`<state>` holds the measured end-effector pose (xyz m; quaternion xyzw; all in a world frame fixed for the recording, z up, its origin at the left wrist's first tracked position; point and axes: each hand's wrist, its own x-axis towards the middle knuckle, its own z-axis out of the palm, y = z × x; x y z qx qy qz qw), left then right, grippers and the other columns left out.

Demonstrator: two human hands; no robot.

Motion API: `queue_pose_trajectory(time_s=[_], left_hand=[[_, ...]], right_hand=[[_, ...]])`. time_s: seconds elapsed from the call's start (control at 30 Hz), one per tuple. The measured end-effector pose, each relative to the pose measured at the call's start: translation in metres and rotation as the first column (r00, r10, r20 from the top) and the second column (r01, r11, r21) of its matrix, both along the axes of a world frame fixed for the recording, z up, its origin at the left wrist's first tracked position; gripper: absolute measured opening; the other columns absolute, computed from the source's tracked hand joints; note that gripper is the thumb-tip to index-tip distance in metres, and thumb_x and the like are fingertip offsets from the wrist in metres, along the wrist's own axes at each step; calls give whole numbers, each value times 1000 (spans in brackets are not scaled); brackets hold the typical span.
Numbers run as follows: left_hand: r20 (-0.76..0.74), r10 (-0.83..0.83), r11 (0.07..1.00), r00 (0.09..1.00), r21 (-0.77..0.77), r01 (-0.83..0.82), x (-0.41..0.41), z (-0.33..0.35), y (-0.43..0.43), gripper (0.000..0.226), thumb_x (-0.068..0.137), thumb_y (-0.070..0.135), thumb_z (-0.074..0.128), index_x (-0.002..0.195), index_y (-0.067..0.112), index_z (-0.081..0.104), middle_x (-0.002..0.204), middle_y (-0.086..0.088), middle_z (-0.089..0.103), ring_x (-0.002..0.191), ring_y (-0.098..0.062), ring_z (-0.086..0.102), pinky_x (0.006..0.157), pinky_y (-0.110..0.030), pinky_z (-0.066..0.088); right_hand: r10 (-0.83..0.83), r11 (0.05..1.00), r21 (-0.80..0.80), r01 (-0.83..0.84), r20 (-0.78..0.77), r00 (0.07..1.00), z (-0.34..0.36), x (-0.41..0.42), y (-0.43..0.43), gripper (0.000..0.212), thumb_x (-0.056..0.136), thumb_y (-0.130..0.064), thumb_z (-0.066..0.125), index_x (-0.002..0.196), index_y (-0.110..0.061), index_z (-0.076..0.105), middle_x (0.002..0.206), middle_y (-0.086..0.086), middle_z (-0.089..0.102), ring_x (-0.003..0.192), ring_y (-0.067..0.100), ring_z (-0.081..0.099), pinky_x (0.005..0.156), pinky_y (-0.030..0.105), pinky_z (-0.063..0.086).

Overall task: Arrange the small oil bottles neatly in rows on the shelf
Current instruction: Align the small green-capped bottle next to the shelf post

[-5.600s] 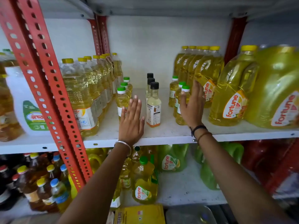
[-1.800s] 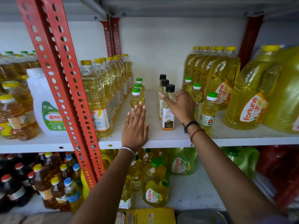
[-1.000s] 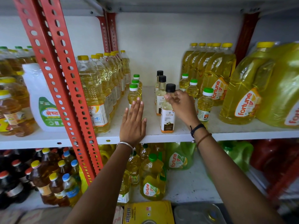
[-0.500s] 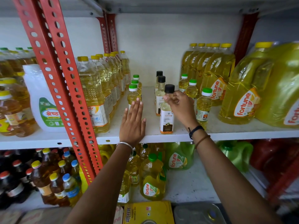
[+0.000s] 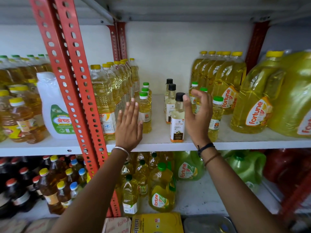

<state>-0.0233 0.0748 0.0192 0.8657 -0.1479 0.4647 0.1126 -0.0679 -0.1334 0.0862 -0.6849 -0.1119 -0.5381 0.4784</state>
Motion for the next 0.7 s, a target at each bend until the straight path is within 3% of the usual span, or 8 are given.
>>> queue_pose_trajectory(time_s=[0.1, 0.2, 0.3, 0.37, 0.43, 0.57, 0.7], left_hand=[[34, 95, 995, 995, 32, -96, -2, 13, 29, 61, 97, 31, 26, 151, 6, 11, 159, -6, 6, 147, -16, -1, 118, -35, -7], [51, 169, 982, 984, 79, -173, -2, 17, 52, 60, 97, 31, 26, 151, 6, 15, 159, -7, 10, 147, -15, -1, 117, -34, -7], [84, 172, 965, 982, 185, -185, 0, 16, 63, 59, 97, 31, 27, 150, 6, 21, 158, -8, 15, 147, -15, 1, 117, -34, -5], [105, 170, 958, 980, 215, -189, 2, 15, 65, 59, 97, 31, 26, 150, 6, 22, 157, -8, 17, 147, -15, 2, 117, -34, -4], [121, 179, 952, 976, 230, -203, 3, 13, 67, 59, 96, 31, 26, 150, 6, 21, 157, -9, 17, 147, -16, 3, 117, -35, -4], [148, 181, 950, 972, 230, -211, 6, 10, 69, 59, 97, 31, 26, 150, 6, 20, 157, -10, 18, 146, -19, 9, 118, -36, -4], [174, 164, 954, 971, 222, -201, 6, 9, 70, 59, 96, 31, 27, 149, 6, 20, 156, -10, 18, 145, -21, 14, 118, -36, -5]], right_hand=[[69, 997, -47, -65, 89, 994, 8, -2, 23, 25, 90, -26, 55, 102, -4, 59, 101, 12, 62, 96, 12, 55, 86, 15, 42], [161, 983, -94, -158, 24, 987, 10, 5, 49, 23, 90, -27, 55, 99, -7, 59, 97, 10, 64, 92, 17, 59, 82, 26, 48], [153, 974, -136, -180, -190, 970, 9, 20, 74, 20, 90, -24, 58, 100, -8, 59, 102, 8, 65, 94, 17, 59, 83, 33, 50], [129, 967, -149, -206, -411, 903, 8, 34, 85, 30, 90, -28, 57, 111, -7, 56, 114, 9, 62, 105, 21, 57, 86, 30, 45], [142, 960, -133, -246, -524, 840, 9, 49, 96, 38, 92, -32, 54, 120, -7, 51, 125, 11, 57, 115, 24, 53, 89, 28, 39], [291, 940, 20, -340, -564, 773, 10, 69, 106, 39, 93, -31, 53, 126, -9, 52, 126, 11, 61, 115, 24, 57, 95, 34, 44], [256, 959, 37, -279, -528, 810, 3, 76, 106, 31, 90, -20, 58, 119, -8, 59, 117, 13, 67, 107, 25, 61, 87, 29, 45]])
